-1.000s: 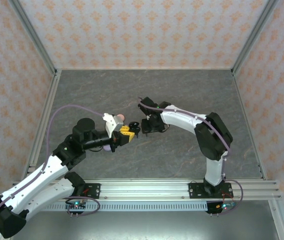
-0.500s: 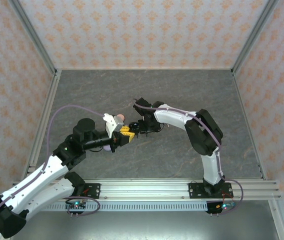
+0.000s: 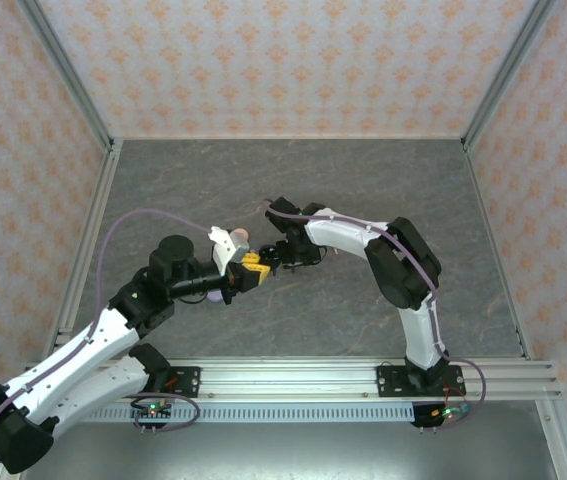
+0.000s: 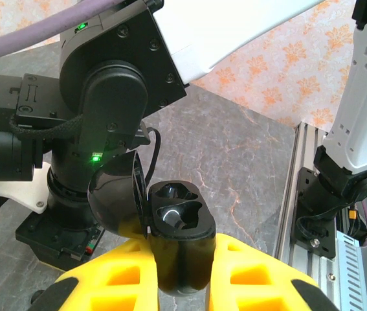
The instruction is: Insert the wireless bluetooth earbuds into the charging case
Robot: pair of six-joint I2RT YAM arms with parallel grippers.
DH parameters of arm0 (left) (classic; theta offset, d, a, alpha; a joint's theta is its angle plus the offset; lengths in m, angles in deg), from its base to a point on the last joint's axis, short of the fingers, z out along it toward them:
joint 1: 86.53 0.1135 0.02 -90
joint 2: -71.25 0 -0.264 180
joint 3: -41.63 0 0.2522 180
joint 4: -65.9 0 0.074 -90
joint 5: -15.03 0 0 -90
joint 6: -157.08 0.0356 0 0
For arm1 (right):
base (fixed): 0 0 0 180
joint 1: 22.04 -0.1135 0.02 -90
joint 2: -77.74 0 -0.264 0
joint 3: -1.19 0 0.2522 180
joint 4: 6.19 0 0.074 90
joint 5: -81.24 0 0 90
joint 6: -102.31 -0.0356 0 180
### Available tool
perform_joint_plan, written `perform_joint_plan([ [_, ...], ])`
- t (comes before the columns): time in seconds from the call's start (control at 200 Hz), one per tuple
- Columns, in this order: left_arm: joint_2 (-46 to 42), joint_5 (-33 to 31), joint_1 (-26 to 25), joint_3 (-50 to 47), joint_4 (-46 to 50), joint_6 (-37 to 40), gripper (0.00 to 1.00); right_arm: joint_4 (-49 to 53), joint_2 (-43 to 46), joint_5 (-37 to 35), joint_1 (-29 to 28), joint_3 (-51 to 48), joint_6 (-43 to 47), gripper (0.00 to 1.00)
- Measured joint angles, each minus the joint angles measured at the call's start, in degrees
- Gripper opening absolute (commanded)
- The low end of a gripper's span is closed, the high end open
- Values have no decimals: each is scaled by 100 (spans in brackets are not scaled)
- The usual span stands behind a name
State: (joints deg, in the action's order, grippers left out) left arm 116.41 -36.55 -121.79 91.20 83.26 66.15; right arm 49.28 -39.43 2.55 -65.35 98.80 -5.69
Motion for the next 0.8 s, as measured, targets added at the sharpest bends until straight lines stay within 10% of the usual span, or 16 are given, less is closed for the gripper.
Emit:
perform_joint_plan([
  [0.4, 0, -39, 0, 2, 4, 59, 0, -52, 299, -22, -33, -179, 2, 23],
  [0.801, 345, -144, 0, 2, -313, -107, 0, -601, 2590, -114, -42, -1075, -20, 23],
])
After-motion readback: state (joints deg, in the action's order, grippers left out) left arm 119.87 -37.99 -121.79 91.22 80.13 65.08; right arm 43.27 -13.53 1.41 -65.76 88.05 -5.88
